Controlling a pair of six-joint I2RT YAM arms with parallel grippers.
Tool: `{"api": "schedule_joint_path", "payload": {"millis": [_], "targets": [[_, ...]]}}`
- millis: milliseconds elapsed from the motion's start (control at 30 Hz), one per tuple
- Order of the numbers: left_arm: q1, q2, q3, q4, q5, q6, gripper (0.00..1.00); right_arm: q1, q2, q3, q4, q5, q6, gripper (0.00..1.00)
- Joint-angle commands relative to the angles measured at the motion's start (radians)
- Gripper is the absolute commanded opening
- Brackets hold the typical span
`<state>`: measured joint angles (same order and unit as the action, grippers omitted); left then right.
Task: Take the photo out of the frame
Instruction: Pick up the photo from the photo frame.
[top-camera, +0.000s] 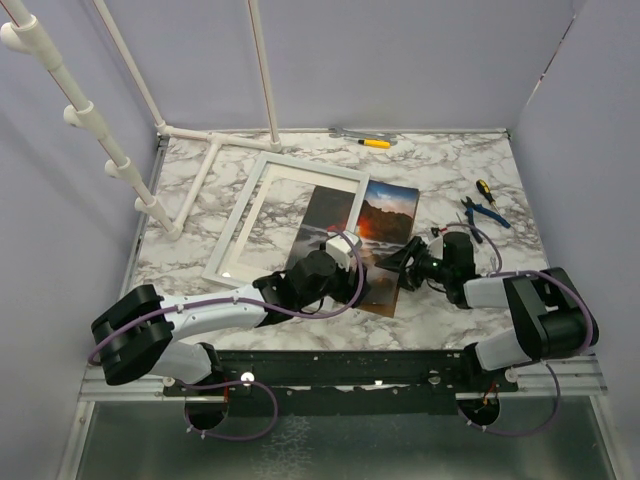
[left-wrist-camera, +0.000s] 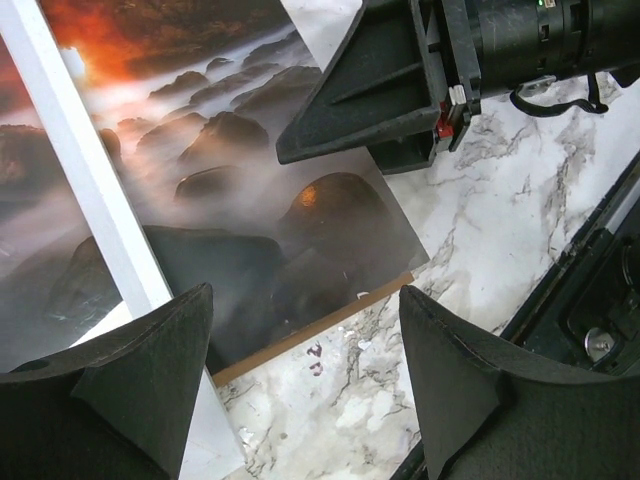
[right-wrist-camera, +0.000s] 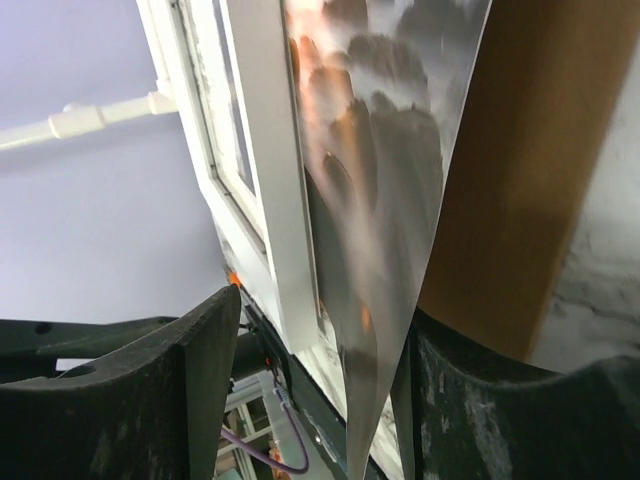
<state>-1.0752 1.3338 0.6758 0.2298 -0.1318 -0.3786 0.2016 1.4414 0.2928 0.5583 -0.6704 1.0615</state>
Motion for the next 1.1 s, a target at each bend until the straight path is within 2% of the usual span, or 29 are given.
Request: {"api": "schedule_joint_path", "payload": {"millis": [0,167,267,300,333,400,433,733,967,1067], "targets": [[0.0,0.002,0.011,-0.015,-0.063,0.018,0.75,0.002,0.085,0.044,0.135,-0.043,0.039,0.61],[0.0,-0.01,0.007,-0.022,-0.086,0.021,0.75,0.002,0.179,0.069,0.216,-0.052,0.079,0.58],[0.0,-0.016,0.006,-0.026,-0.095,0.023,0.75,0.002,0.23,0.065,0.29,-0.051,0.111,0.52],[0.0,-0.016,0.006,-0.026,-0.097,0.023,0.75,0.002,0.243,0.062,0.312,-0.048,0.123,0.48],[0.0,-0.016,0.007,-0.027,-0.1,0.024,0.75,0.002,0.254,0.06,0.332,-0.048,0.132,0.37],[0.0,-0.015,0.009,-0.036,-0.108,0.026,0.75,0.002,0.275,0.061,0.355,-0.047,0.143,0.04],[0.0,-0.012,0.01,-0.04,-0.113,0.026,0.75,0.002,0.28,0.059,0.364,-0.047,0.146,0.01],[0.044,0.006,0.034,-0.105,-0.152,-0.029,0.73,0.002,0.195,0.022,0.385,-0.032,0.063,0.0],[0.124,-0.008,0.013,-0.088,-0.092,-0.068,0.72,0.002,0.132,0.022,0.5,-0.097,0.031,0.0],[0.135,-0.011,0.013,-0.097,-0.092,-0.068,0.72,0.002,0.118,0.045,0.458,-0.099,0.026,0.0]]}}
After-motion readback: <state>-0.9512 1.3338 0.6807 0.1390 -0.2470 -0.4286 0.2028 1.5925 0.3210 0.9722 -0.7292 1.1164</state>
